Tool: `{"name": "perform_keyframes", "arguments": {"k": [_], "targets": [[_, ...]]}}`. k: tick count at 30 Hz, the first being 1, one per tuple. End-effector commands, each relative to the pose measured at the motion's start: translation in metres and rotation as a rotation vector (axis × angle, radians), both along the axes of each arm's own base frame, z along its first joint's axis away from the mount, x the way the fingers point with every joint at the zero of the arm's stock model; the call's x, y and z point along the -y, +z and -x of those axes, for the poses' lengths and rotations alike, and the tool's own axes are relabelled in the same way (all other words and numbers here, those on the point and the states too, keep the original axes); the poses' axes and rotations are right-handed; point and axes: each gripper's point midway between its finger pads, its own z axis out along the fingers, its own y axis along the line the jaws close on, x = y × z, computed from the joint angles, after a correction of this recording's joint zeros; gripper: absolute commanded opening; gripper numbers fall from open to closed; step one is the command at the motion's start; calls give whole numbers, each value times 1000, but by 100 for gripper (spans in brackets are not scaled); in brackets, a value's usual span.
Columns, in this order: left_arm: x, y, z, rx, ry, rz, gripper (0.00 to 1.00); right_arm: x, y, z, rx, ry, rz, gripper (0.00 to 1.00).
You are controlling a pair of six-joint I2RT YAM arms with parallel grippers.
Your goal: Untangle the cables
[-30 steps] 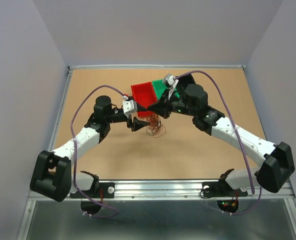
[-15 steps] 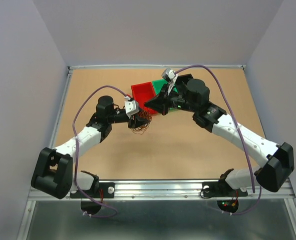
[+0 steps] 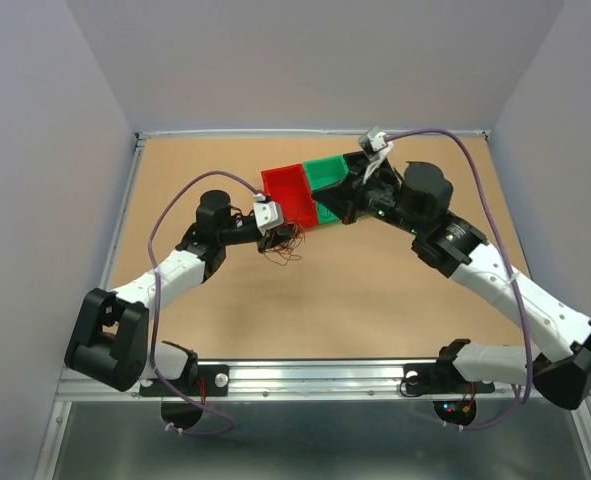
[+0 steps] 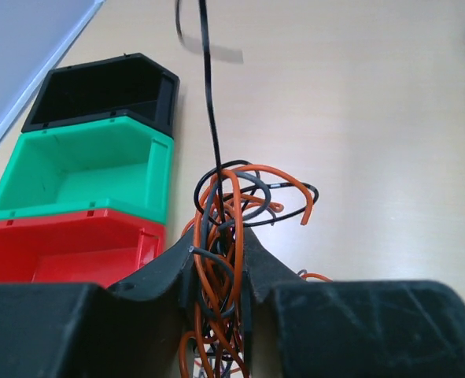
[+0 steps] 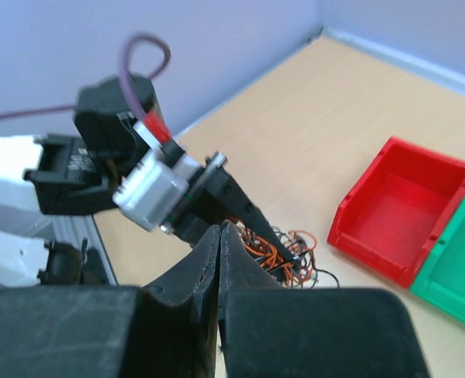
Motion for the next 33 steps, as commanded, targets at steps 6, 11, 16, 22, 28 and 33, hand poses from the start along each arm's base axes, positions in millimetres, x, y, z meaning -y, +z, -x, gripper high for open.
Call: {"name": "perform_keyframes", "arguments": {"k": [6, 11, 16, 22, 28, 33], "targets": [[-5, -21, -9, -37, 48, -76, 30, 78, 133, 27, 240, -256, -304, 1], [-10, -25, -16, -38, 91, -100, 34, 110, 153, 35, 258, -358, -365, 1], [-24, -23, -39, -26, 256, -116, 37, 148, 165, 40, 262, -498, -433, 1], [-38, -37, -73, -110, 385, -141, 36, 231, 217, 78, 328, -701, -595, 1], [-44, -42, -87, -158, 417, -145, 35, 249, 227, 95, 324, -710, -603, 1], [-52, -33, -88, -162, 432, -122, 34, 225, 179, 64, 247, -735, -499, 1]]}}
